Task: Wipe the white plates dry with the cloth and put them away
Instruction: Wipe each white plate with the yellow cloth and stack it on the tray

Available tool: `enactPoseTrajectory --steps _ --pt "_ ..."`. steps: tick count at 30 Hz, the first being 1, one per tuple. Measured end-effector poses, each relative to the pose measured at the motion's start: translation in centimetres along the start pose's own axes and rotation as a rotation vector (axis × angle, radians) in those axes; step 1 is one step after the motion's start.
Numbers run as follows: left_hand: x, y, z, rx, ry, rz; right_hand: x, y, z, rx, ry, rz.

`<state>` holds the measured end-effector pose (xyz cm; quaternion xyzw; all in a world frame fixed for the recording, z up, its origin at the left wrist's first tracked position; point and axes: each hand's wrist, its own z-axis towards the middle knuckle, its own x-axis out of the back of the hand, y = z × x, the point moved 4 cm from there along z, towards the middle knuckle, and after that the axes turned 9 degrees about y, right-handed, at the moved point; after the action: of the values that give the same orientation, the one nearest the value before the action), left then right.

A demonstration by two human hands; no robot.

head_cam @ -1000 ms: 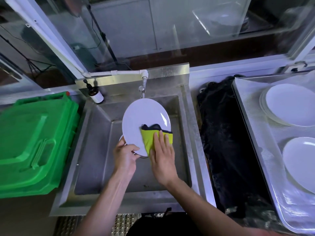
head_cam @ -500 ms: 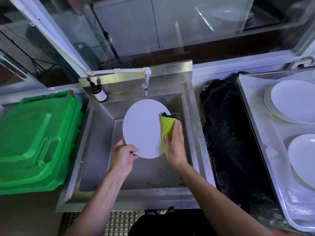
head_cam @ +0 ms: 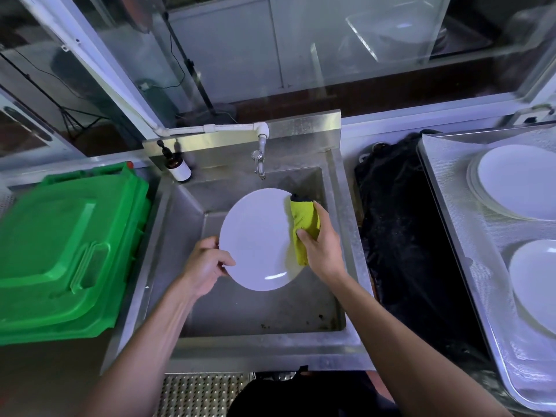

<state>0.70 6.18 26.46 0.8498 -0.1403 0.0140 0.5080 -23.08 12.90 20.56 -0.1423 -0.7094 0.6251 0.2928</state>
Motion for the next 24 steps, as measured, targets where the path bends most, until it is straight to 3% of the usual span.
enactPoseTrajectory --steps 14,19,24 --pt "-1.2 3.1 2.0 -0.161 -0.176 0.472 0.5 -1.7 1.3 0.179 -0.096 -0.089" --pt "-2.0 3.3 2.9 -0.195 -0.108 0.544 0.7 -1.5 1.0 0.124 -0.010 -0.108" --pt "-3.1 1.9 2.8 -0.187 0.017 0.417 1.5 -2.6 0.5 0.239 0.108 -0.128"
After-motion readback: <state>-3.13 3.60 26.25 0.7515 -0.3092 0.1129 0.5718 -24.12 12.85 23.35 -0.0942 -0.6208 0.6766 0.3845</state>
